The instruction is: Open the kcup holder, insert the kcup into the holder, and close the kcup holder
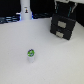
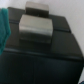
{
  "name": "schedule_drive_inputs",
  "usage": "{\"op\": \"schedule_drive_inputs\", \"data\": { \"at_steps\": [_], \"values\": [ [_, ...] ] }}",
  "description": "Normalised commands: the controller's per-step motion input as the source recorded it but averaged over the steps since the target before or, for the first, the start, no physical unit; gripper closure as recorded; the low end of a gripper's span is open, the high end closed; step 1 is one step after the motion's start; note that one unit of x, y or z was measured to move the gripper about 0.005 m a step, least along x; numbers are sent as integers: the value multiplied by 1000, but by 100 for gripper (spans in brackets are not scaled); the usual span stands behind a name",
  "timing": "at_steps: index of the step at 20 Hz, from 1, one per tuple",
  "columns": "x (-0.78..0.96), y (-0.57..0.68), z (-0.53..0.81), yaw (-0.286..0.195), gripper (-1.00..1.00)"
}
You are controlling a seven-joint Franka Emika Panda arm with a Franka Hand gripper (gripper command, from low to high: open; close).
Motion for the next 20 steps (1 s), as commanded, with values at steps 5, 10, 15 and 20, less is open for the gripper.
{"op": "schedule_drive_inputs", "data": {
  "at_steps": [5,10,15,20],
  "values": [
    [-172,377,-384,-143,-100],
    [-174,227,-430,-120,-100],
    [-328,98,-438,-50,-100],
    [-423,44,-434,-28,-100]
  ]
}}
